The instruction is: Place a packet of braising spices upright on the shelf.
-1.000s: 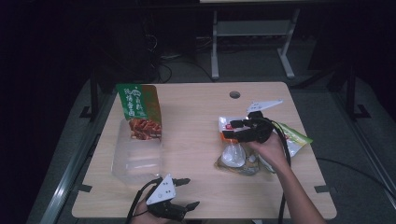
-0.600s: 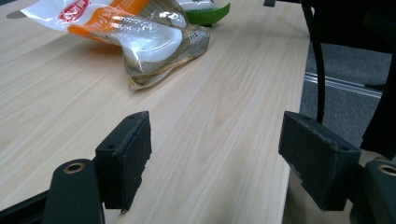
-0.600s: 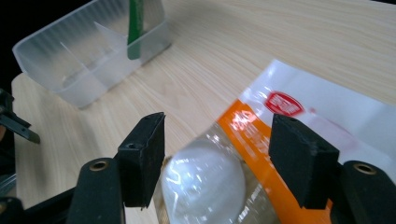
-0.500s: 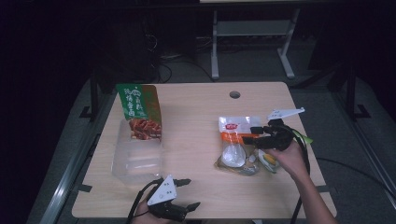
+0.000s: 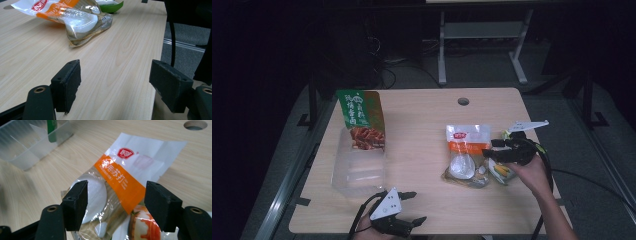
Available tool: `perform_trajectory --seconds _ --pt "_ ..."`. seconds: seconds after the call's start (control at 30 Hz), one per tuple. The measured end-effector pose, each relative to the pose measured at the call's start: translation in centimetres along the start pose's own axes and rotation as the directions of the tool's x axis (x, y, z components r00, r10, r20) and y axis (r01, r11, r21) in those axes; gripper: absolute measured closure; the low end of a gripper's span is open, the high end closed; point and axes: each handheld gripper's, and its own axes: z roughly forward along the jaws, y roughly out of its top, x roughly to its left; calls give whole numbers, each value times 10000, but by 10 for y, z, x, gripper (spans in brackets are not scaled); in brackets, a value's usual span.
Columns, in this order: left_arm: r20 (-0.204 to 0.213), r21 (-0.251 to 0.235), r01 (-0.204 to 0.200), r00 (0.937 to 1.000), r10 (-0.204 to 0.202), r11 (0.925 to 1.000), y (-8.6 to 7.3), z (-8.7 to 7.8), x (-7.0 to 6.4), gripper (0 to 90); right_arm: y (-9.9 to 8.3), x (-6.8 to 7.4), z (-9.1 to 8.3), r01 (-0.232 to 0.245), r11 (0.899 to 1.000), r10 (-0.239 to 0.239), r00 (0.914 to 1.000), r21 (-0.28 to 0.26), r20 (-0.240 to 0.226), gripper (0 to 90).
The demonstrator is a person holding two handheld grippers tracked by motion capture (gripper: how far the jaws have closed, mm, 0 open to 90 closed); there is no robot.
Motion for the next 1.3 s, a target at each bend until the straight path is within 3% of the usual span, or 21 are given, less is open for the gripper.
perform_trajectory --seconds 0.53,0.9,1.2,1.3 --pt "-3 -23 -6 10000 6 10000 0 0 -1 251 -4 -17 7 -512 9985 508 9985 170 221 332" --pt "-12 -20 -73 10000 73 10000 0 0 -1 252 -3 -24 24 -961 9946 958 9954 385 99 332" --pt "-9 -15 -99 10000 99 9999 1 -1 -2 252 0 -27 42 -1265 9880 1266 9919 892 35 373" --pt "-22 -34 -118 9999 118 9999 1 -1 -2 252 1 -27 47 -1184 9878 1192 9929 1010 -19 387"
